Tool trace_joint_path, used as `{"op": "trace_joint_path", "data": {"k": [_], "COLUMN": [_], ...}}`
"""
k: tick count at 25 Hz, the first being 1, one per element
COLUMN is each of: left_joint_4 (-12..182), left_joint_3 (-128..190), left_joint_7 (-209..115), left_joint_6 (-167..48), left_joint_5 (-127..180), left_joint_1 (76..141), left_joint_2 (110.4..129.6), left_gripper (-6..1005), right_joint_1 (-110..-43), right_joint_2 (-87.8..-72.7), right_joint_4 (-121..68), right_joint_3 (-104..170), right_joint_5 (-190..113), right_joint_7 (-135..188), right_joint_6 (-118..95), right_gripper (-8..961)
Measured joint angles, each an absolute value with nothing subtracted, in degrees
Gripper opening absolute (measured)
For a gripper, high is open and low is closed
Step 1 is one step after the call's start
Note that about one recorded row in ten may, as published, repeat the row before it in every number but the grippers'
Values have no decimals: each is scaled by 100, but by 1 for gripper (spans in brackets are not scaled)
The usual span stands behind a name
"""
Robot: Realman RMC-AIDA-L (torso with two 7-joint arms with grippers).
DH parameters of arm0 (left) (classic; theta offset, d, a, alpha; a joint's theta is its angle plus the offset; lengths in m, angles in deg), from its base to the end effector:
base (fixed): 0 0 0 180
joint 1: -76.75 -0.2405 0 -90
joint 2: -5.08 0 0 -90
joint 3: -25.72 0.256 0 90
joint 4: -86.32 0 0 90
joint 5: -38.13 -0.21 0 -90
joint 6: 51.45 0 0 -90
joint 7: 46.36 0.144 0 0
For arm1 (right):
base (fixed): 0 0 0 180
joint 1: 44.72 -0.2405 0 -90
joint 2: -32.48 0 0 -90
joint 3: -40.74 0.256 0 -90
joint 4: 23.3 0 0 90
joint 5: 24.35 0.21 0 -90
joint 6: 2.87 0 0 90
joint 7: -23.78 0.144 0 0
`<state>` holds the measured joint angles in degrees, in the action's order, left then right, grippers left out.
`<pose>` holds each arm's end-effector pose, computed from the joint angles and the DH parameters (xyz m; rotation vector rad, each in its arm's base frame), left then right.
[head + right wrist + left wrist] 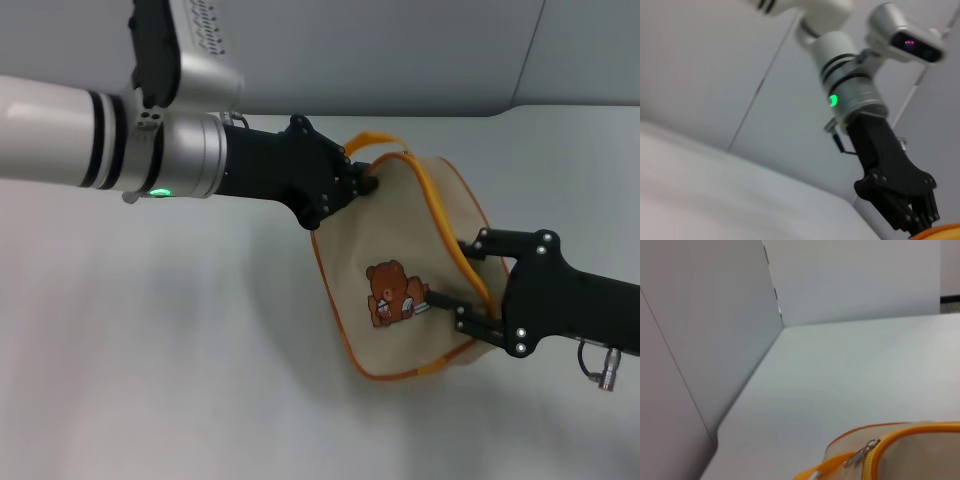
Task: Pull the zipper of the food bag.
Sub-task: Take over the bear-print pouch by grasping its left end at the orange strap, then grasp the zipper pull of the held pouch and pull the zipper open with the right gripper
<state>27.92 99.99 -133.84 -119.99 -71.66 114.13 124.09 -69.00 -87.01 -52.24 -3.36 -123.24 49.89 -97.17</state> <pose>-0.1369 0.3898 -0.0279 -2.8036 0.0571 -0.3105 0.2665 0.2908 -0.0144 -2.4913 -0.3676 0.7908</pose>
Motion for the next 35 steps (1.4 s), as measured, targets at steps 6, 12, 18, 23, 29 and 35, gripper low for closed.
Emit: {"op": "trace_joint_path", "data": {"k": [6, 12, 18, 23, 29, 35], "left_joint_4": [2547, 2254, 1783, 1063, 541, 584], "left_joint_3": [10015, 10169, 10493, 10893, 11262, 11267], "left_joint_7": [-12923, -12694, -12178, -11792, -11881, -11929], "left_joint_6": [-11900, -11727, -11605, -11454, -11106, -11052], "left_joint_5": [-6837, -6643, -6559, -6497, -6681, -6697], "left_joint_1": [11095, 10830, 10495, 10122, 9864, 9839], "left_joint_2": [12421, 12420, 12420, 12414, 12400, 12399], "left_gripper": [66, 66, 67, 67, 67, 68], "right_joint_1": [-6748, -6515, -6438, -6774, -7277, -7374], "right_joint_2": [-8684, -8685, -8697, -8735, -8740, -8740], "right_joint_4": [-4513, -4288, -4416, -4183, -2871, -2331], "right_joint_3": [-51, 415, 1461, 2072, 1946, 1738], "right_joint_5": [-11657, -11338, -11330, -11321, -11393, -11399], "right_joint_7": [5424, 6123, 5882, 3890, 978, 205], "right_joint_6": [-9950, -10146, -9980, -9939, -9826, -9439], "right_gripper": [541, 734, 766, 767, 767, 766]}}
